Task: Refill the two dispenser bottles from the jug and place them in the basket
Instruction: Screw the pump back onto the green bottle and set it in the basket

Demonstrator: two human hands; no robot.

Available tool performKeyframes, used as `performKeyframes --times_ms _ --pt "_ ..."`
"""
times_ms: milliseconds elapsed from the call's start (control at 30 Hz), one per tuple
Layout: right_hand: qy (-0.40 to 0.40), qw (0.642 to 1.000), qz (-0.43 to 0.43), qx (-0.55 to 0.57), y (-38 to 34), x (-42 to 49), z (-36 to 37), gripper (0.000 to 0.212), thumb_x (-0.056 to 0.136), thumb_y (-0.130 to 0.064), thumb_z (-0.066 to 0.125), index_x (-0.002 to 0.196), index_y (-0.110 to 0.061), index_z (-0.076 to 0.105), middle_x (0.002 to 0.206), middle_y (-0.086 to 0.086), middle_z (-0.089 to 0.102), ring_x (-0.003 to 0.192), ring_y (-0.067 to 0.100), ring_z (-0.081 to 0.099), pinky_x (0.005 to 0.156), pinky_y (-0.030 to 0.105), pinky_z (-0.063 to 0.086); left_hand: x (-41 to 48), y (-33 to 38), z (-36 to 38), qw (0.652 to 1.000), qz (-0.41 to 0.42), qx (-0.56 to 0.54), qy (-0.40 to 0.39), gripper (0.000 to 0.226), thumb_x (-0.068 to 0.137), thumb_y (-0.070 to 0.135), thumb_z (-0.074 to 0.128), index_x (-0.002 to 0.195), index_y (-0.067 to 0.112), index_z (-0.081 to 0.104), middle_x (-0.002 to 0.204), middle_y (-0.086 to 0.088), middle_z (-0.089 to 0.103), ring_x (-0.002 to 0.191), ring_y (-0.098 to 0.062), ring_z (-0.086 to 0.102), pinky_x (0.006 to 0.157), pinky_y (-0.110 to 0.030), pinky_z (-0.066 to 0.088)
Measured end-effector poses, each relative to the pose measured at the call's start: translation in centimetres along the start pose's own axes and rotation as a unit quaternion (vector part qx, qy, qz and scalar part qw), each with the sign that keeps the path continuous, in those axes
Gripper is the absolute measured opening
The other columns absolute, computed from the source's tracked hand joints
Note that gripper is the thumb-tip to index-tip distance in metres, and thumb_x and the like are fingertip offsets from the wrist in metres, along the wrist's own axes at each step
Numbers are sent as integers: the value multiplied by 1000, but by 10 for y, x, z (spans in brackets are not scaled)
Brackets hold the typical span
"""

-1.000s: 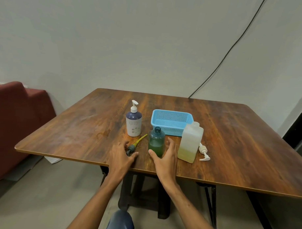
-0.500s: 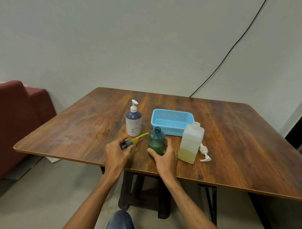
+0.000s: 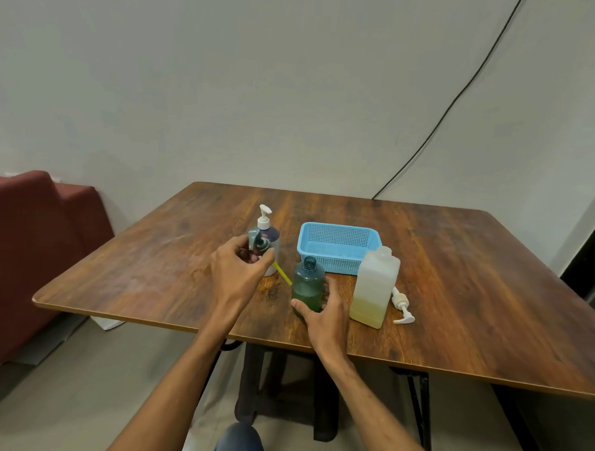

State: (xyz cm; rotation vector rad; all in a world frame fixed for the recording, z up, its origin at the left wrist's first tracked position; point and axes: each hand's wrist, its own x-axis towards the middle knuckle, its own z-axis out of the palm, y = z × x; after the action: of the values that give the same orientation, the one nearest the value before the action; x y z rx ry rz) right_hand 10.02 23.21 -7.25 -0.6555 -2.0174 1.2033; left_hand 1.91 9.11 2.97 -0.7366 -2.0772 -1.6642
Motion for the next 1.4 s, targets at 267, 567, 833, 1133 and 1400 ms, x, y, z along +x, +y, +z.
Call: performKeyframes --times_ms 267,567,833,1133,1400 --pt "-6 1000 -12 7 4 1 0 75 72 -43 87 133 -44 45 128 -21 58 118 5 57 98 41 55 27 25 9 998 60 -10 -9 25 80 28 81 102 16 76 77 5 68 63 0 56 59 -12 43" --pt "-12 1000 -12 8 7 3 2 77 72 -43 88 136 -43 45 131 -21 58 121 5 56 100 40 54 55 55 18 996 79 -45 -1 23 80 31 81 96 15 79 70 7 67 60 -1 54 58 -18 46" --pt "-9 1000 -10 2 8 4 4 81 71 -47 87 139 -43 43 136 -18 56 125 8 54 102 42 53 47 52 33 997 62 -36 -28 21 77 34 83 90 18 80 68 3 69 56 -15 59 52 -26 48" --pt "-13 1000 -14 20 11 3 4 78 71 -50 85 137 -46 43 134 -20 58 124 7 57 100 43 55 25 36 54 998 16 -13 -61 16 77 23 85 88 14 79 68 -4 70 56 -11 57 56 -32 53" --pt "-11 1000 -9 16 14 5 7 78 72 -44 88 137 -43 44 135 -17 58 126 9 56 100 45 55 8 14 64 994 -6 44 -102 35 75 31 86 100 8 76 84 5 69 67 2 61 60 -7 50"
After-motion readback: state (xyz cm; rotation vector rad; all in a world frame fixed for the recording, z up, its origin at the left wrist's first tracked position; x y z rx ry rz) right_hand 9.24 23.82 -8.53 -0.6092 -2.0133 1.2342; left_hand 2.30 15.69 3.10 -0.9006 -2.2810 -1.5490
